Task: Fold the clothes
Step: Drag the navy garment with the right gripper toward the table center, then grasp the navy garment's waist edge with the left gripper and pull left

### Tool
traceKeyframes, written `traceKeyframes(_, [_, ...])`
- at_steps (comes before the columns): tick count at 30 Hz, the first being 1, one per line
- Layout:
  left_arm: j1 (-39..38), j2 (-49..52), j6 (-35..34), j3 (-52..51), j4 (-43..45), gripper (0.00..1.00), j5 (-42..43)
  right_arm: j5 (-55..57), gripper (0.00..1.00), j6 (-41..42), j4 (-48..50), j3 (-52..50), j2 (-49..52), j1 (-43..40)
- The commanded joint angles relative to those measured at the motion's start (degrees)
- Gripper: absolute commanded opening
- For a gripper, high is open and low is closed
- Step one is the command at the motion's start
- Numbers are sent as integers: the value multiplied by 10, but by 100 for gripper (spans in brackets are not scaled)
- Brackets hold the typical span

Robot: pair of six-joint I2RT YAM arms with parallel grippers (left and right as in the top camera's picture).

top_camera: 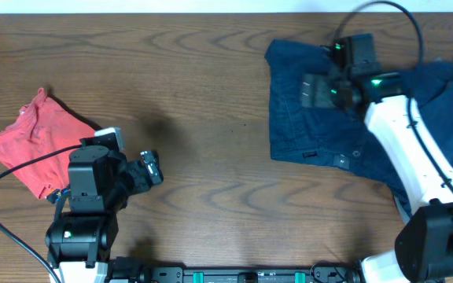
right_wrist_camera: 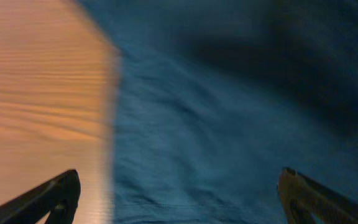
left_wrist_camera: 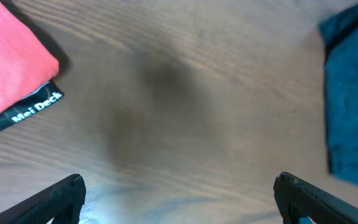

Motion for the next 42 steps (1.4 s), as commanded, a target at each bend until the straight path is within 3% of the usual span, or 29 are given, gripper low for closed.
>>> traceKeyframes(1, [0,14,-58,10,28,98,52,109,99,26,-52,4,-22,-52])
traceKeyframes(7, [-31,101,-103,10,97,98,132,92,99,57,-135,4,-22,-146])
traceKeyframes(15, [-164,306,-142,10,233,98,163,71,99,56,-179,4,-22,-217])
traceKeyframes(25, [-323,537,-257,10,521,98,192,71,99,56,-197,4,-22,-226])
traceKeyframes(30, [-374,606,-267,11,652,98,189,71,99,56,-205,4,-22,-226])
traceKeyframes(38, [-408,685,-317,33,694,99,151,71,99,54,-212,4,-22,-226])
traceKeyframes(40, [-408,694,-325,38,703,93,150,71,99,54,-212,4,-22,-226])
traceKeyframes(42, [-408,699,-325,39,731,76,148,71,99,54,-212,4,-22,-226])
